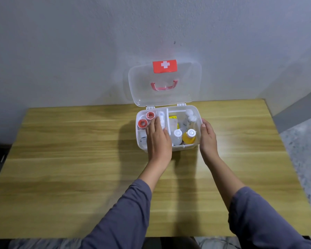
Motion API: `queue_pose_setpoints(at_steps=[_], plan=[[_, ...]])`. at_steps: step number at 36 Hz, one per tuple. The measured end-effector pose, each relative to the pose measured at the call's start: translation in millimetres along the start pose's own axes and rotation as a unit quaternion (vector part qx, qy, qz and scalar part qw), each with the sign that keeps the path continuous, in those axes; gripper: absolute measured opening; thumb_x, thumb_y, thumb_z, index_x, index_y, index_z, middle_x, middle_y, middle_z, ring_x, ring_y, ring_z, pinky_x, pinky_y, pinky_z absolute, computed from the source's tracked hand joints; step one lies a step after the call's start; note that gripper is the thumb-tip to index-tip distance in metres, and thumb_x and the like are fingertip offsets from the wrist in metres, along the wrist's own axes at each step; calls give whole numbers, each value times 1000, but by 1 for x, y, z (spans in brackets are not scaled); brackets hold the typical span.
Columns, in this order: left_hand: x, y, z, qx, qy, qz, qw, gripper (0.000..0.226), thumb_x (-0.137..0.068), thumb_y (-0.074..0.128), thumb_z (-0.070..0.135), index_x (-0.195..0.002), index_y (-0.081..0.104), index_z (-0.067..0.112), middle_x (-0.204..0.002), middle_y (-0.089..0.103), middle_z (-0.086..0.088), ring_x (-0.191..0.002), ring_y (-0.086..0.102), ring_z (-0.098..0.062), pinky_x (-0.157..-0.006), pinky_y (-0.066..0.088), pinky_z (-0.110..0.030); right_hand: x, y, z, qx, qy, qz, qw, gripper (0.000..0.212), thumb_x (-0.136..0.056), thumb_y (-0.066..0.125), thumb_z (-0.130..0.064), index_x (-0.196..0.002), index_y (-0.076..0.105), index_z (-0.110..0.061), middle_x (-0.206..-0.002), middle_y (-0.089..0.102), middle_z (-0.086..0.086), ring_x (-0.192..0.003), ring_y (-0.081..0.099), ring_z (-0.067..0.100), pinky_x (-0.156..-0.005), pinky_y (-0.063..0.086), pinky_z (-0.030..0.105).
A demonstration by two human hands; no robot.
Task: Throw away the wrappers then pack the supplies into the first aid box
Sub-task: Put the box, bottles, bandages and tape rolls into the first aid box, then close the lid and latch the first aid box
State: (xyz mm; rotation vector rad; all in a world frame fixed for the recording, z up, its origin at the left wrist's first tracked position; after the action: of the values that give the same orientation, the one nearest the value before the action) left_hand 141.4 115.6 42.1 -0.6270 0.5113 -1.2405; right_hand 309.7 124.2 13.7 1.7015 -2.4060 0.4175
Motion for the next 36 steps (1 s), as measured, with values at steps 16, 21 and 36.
queue_pose_setpoints(at_steps=[16,21,36], plan=[[15,-36,-52,74,-14,35,997,72,-92,48,39,-148,20,4,-157,18,-15,-146,13,-21,-118,14,-31,-8,-8,-18,16,-40,1,999,35,-98,37,-17,-131,48,-16,-135,52,4,-122,49,15,-101,37,26],[18,-27,-80,135,-65,-102,983,96,-85,60,47,-150,-6,26,-160,10,3,-146,11,-8,-115,14,-24,-33,-3,-70,17,-153,28,988,36,-97,41,-17,-132,46,-13,-137,50,5,-125,46,12,-98,37,14],[3,-19,-93,255,-66,-191,946,118,-61,83,55,-149,7,39,-152,34,13,-138,35,-5,-114,32,-46,-66,29,-137,30,-263,44,963,25,-90,57,-16,-113,62,-10,-108,61,9,-93,55,7,-74,43,3]])
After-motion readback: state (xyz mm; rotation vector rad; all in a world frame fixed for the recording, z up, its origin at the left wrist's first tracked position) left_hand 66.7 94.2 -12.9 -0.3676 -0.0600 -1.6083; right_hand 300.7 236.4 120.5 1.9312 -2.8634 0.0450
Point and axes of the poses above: each hand's wrist, its own x-axis away from the middle knuckle, its own y-axis out of the palm, z = x × y, the point moved 6 cm from there along -x, towards the middle knuckle
